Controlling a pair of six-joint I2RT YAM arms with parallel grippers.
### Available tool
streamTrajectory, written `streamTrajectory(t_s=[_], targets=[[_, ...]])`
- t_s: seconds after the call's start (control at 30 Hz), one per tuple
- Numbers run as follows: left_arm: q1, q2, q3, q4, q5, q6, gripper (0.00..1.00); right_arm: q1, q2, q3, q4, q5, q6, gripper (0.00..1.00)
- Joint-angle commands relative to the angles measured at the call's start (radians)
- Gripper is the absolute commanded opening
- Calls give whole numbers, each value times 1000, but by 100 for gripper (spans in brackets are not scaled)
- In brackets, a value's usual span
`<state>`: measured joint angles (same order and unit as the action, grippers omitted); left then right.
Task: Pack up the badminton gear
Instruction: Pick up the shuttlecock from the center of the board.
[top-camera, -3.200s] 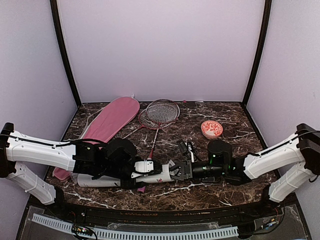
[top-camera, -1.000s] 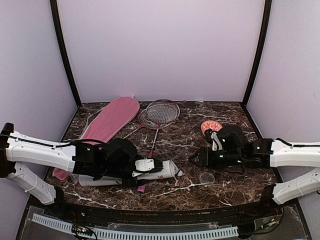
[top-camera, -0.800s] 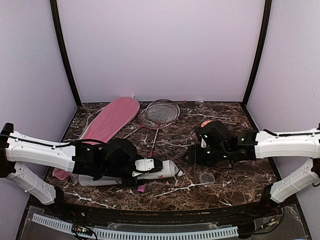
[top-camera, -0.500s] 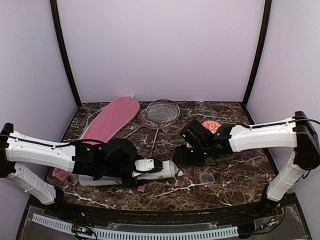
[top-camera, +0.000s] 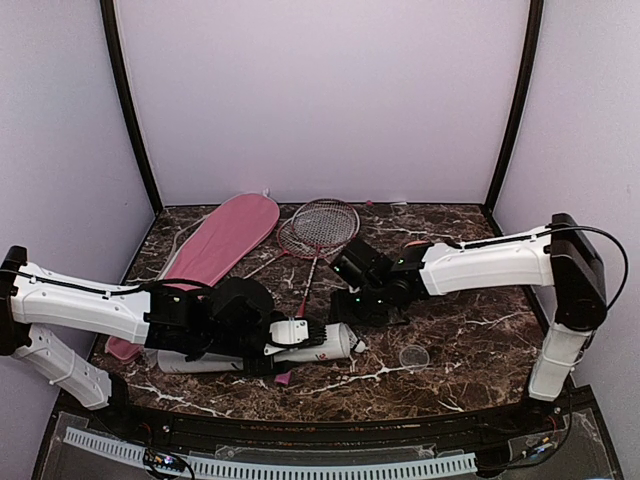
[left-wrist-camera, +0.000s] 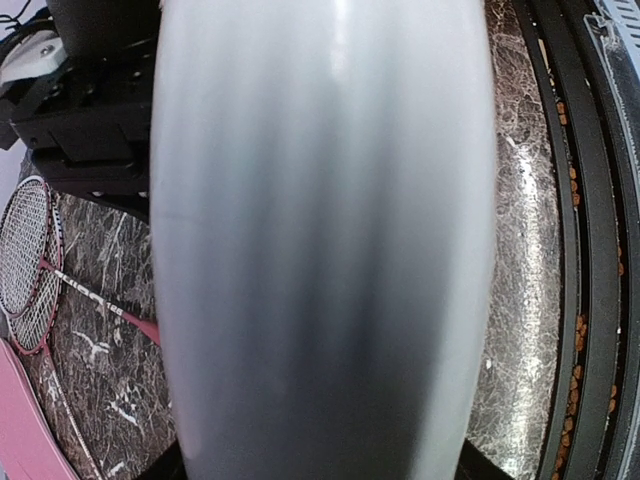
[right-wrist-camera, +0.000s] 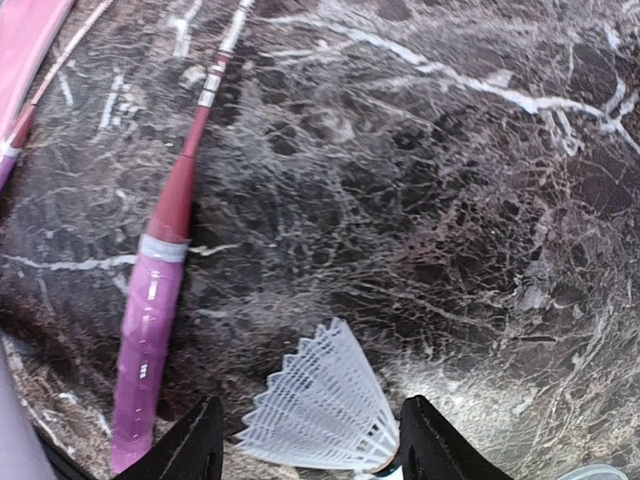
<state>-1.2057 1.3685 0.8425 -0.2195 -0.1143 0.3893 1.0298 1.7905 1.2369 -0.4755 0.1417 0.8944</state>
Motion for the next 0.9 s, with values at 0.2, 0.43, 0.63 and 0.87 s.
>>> streamTrajectory(t_s=[0.2, 0.43, 0.63, 0.87], targets=[[-9, -23, 10, -3, 21, -1, 62, 26, 59, 56, -84, 19, -57, 55], [-9, -20, 10, -3, 20, -1, 62, 54, 42, 54, -157, 30, -68, 45], [-11, -19, 12, -3, 21, -1, 62, 73, -3, 10, -219, 53, -44, 43], [-12, -16, 12, -2, 23, 0, 62, 90, -38, 2, -299, 103, -17, 41]])
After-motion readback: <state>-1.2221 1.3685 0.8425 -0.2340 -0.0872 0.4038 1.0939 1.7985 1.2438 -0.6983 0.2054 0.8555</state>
